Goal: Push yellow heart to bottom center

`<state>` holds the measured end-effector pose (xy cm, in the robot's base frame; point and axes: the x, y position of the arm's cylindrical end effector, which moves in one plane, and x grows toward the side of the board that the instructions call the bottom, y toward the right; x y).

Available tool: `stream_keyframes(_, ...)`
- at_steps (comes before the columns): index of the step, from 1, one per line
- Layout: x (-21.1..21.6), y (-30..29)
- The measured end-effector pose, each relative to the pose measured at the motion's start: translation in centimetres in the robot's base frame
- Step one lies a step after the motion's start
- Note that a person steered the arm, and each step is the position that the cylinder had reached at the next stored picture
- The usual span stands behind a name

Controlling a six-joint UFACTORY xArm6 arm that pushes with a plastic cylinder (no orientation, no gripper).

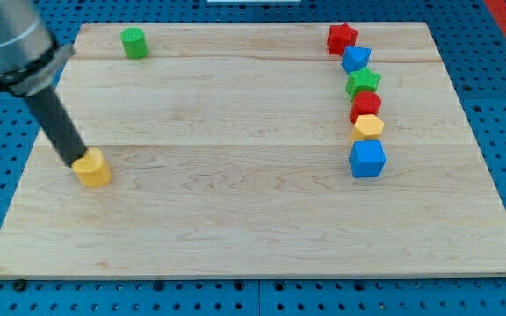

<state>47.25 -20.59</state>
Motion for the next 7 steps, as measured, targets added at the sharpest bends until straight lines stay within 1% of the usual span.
stream_keyframes(1,1.1,3.2)
stream_keyframes(3,7.4,3.3)
stream_keyframes(4,8.7,4.5)
stream_keyframes(7,9.0,14.8)
